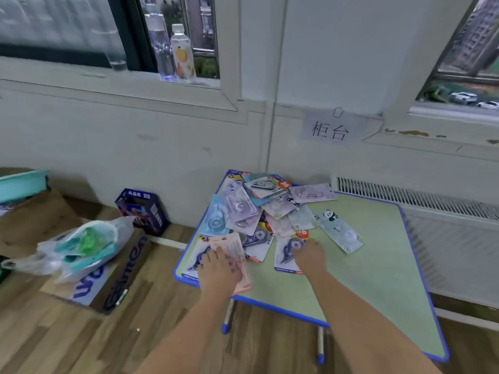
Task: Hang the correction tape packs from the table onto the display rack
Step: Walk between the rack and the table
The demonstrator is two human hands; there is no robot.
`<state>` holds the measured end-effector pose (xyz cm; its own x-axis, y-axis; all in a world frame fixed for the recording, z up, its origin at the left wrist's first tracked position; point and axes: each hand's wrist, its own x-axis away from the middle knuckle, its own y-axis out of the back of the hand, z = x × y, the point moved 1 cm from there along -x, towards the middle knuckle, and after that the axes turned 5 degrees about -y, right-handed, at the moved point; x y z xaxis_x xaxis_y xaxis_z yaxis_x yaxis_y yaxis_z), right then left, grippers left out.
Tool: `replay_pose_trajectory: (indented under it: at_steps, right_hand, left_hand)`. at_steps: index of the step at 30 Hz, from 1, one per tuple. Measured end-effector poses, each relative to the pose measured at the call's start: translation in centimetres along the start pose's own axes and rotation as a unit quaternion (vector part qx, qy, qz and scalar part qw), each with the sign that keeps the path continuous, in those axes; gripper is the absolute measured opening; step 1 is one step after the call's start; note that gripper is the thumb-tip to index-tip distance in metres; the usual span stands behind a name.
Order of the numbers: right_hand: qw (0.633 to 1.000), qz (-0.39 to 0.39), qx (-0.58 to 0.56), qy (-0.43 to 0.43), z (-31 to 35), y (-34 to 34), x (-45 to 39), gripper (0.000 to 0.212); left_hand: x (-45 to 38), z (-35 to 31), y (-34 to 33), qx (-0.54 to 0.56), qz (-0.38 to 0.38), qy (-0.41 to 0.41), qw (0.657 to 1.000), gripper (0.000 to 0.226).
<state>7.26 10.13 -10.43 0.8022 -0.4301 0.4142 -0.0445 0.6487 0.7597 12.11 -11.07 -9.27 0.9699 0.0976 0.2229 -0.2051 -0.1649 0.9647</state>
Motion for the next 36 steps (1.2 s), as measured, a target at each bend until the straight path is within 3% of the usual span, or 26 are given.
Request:
replay_pose_trajectory:
  at_steps: [6,14,19,23,27,29,33,36]
  right_hand:
    - [0.990,-0.059,-0.020,-0.124,1.3,-3.3,-1.7,0.077]
    - [0.969,-0.069,-0.075,-0.225,-0.6,-3.8,-0.9,0.085]
    - [0.959,-0.064,-0.112,-0.254,-3.2,-3.6,1.1,0.084]
    - [0.955,-0.055,-0.166,-0.241,-5.8,-3.4,2.9,0.076]
    - [0.923,-0.077,-0.304,-0.225,-8.4,-2.0,4.8,0.057]
    - [0.908,-0.074,-0.356,-0.211,-9.6,-0.5,5.9,0.047]
    - [0.877,-0.068,-0.454,-0.141,-11.2,3.7,8.1,0.031]
    - [0.864,-0.069,-0.496,-0.052,-11.5,7.6,10.0,0.022]
  left_hand:
    - [-2.2,1.3,-2.4,0.105,0.042,0.019,0.993,0.089]
    - [-3.2,1.1,-2.6,0.257,0.058,0.072,0.962,0.102]
    - [-1.8,-0.6,-2.3,0.279,0.047,0.127,0.950,0.100]
    - [-0.3,-2.2,-2.8,0.343,-0.007,0.142,0.928,0.091]
    - [1.4,-3.9,-3.2,0.456,-0.005,0.129,0.880,0.047]
    - [2.2,-4.7,-3.0,0.469,0.021,0.112,0.876,0.034]
    - [3.3,-7.4,-1.2,0.554,0.012,0.059,0.830,0.020]
    - [3.6,-9.5,0.8,0.620,0.053,0.000,0.783,0.027]
